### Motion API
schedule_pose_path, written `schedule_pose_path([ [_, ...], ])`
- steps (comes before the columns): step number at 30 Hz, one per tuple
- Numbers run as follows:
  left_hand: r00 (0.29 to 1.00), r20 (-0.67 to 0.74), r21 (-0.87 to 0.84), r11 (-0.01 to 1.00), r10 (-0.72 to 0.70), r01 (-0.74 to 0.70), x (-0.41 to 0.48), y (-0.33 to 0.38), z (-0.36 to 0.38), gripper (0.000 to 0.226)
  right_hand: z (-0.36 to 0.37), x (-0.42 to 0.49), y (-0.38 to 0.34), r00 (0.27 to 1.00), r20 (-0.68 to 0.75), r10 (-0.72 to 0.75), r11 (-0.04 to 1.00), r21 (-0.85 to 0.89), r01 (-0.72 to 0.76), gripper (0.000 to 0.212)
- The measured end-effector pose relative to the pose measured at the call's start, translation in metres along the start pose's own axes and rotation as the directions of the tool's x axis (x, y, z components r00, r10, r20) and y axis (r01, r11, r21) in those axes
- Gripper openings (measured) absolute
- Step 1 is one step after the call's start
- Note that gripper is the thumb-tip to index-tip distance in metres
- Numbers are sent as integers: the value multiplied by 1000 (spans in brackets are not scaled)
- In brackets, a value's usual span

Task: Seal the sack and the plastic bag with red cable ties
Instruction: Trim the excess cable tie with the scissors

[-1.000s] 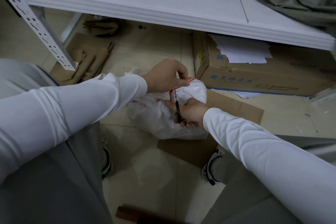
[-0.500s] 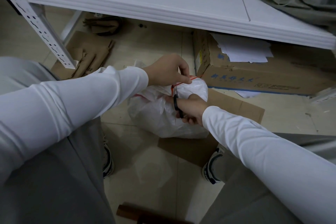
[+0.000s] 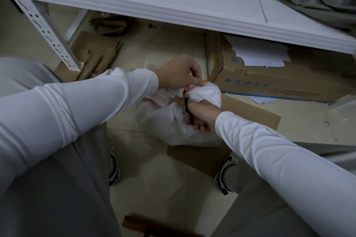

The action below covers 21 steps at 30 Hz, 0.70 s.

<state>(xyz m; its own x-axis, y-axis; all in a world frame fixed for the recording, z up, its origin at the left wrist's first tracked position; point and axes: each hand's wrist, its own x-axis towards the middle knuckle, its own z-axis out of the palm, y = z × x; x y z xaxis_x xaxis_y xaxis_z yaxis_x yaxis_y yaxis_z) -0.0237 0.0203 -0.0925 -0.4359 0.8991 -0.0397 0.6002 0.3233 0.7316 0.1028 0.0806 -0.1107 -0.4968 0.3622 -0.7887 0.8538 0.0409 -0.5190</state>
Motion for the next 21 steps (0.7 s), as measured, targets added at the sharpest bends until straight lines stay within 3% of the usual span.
schedule_pose_path([
  [16, 982, 186, 115, 993, -29, 8, -1, 3, -2, 9, 3, 0, 8, 999, -20, -34, 997, 68, 35, 39],
  [21, 991, 129, 150, 989, -16, -4, 1, 0, 2, 7, 2, -4, 11, 999, -23, -35, 998, 42, 36, 37],
])
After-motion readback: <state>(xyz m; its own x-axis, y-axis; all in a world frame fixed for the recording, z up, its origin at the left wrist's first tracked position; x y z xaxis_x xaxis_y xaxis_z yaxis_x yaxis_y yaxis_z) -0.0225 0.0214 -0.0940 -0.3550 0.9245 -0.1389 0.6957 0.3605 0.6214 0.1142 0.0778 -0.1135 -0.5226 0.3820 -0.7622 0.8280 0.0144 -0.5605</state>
